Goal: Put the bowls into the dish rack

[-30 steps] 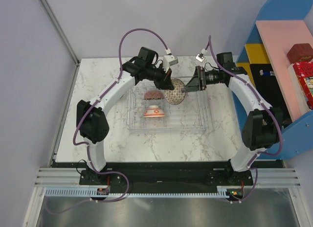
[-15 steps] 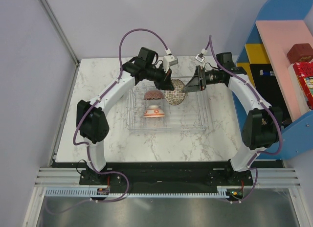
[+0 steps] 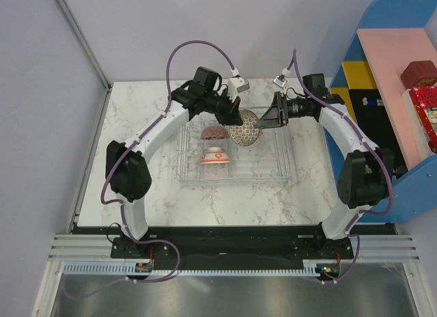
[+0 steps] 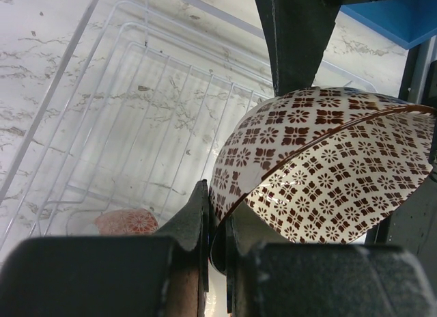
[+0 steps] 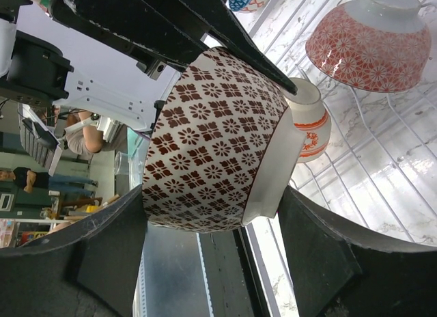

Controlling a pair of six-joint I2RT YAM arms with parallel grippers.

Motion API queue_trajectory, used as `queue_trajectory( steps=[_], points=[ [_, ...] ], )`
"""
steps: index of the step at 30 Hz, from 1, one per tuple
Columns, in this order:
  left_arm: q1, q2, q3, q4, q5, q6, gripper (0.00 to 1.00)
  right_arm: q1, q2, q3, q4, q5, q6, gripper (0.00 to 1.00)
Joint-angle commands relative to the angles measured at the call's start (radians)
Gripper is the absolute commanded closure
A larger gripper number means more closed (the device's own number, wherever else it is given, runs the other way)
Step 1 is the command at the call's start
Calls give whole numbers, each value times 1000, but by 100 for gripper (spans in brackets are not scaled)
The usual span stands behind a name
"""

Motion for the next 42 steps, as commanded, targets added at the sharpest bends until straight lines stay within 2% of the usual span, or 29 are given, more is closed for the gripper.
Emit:
queue_trajectory(
  steps=[1, 3, 5, 15, 16, 18, 20, 21, 23, 26, 28, 31, 32, 34, 35, 38, 42],
  points=[
    [-8, -76, -5, 64, -29, -43, 98, -1, 2, -4, 63, -24, 8, 82],
    [-8, -80, -8, 69, -34, -48, 98, -2, -1, -8, 75, -6, 17, 93],
    [-9, -86, -15, 70, -29, -50, 98, -2, -6, -16, 90, 8, 37, 99],
    [-11, -99, -35, 73, -5, -51, 98, 1, -18, -42, 170, 38, 100, 100],
    [-12, -100, -35, 72, -6, -51, 98, 1, -18, -41, 172, 34, 100, 95],
    [-12, -103, -37, 75, -11, -51, 98, 2, -18, -39, 175, 41, 100, 72],
    [-14, -105, -40, 78, -11, -49, 98, 10, -20, -39, 176, 45, 105, 69],
    [-15, -106, -40, 76, -15, -48, 98, 12, -20, -39, 179, 47, 106, 61],
    [-15, -106, -40, 79, -17, -51, 98, 15, -20, -39, 184, 51, 108, 58],
    [-17, -108, -42, 81, -22, -51, 98, 18, -23, -44, 189, 51, 109, 43],
    [-17, -106, -40, 81, -23, -53, 98, 19, -24, -47, 192, 51, 111, 44],
    [-17, -108, -40, 87, -32, -59, 98, 18, -26, -48, 198, 48, 120, 40],
    [-17, -108, -42, 87, -34, -60, 98, 19, -29, -51, 205, 50, 120, 41],
    [-18, -108, -42, 93, -40, -63, 98, 21, -35, -59, 218, 53, 134, 53],
    [-18, -108, -43, 92, -42, -63, 98, 21, -40, -73, 248, 54, 144, 71],
    [-20, -108, -46, 96, -42, -63, 98, 21, -53, -99, 297, 70, 192, 100],
    [-20, -106, -48, 95, -42, -65, 98, 21, -72, -110, 313, 91, 203, 100]
  ],
)
